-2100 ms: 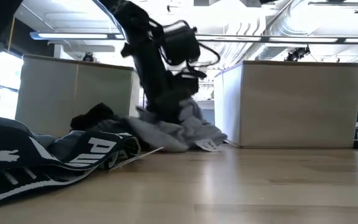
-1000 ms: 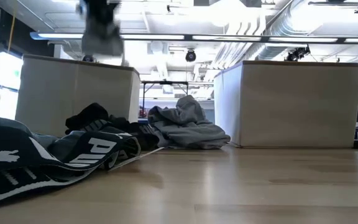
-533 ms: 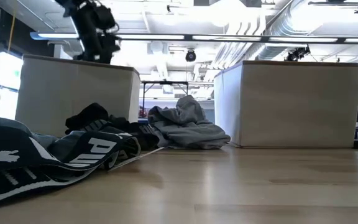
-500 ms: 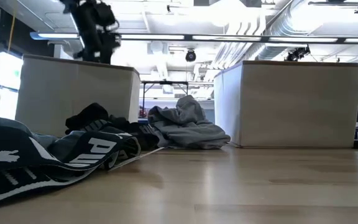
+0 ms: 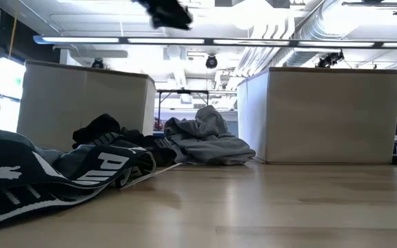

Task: Sort clothes
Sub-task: Put the gray shirt into the left laundry organizer

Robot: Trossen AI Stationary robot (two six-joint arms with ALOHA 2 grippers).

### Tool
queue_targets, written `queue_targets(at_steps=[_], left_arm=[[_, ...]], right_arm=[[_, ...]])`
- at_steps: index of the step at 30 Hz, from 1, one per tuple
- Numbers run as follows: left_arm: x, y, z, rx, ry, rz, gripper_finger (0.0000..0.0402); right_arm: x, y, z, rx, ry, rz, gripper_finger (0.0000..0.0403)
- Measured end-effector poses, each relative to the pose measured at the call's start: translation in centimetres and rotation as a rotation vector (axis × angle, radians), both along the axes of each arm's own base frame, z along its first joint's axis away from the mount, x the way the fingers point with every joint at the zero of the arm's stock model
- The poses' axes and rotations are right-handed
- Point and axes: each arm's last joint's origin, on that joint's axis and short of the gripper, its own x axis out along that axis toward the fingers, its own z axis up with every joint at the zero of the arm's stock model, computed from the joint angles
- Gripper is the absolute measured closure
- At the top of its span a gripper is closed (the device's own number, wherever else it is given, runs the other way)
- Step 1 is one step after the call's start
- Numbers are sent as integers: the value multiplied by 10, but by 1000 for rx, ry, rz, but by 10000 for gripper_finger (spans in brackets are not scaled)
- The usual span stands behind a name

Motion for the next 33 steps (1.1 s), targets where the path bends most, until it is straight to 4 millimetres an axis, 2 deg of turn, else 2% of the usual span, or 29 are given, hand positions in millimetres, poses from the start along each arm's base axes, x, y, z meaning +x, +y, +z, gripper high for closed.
queue_targets(at_steps=[3,7,9,12,18,22,25,28,31,33], left_arm=[[34,-29,-27,94,-25,-30,245],[69,-39,-70,157,42,29,242],[83,-33,-94,133,87,59,231],[97,-12,-131,53,137,139,204],[111,29,-201,-59,231,261,142],[118,38,-242,-196,261,231,123],[122,34,-259,-179,298,220,125],[124,23,-263,-107,333,238,139],[124,19,-264,-121,346,210,178],[124,18,-264,-146,348,182,222]], right_arm=[[0,0,0,3,3,3,202],[0,0,0,7,7,7,202],[0,0,0,8,7,7,202],[0,0,0,12,10,8,202],[0,1,-1,20,18,15,202],[0,1,-1,20,18,15,202],[0,1,-1,20,19,16,202],[0,1,-1,25,20,17,202],[0,1,-1,32,19,16,202],[0,1,-1,36,17,15,201]])
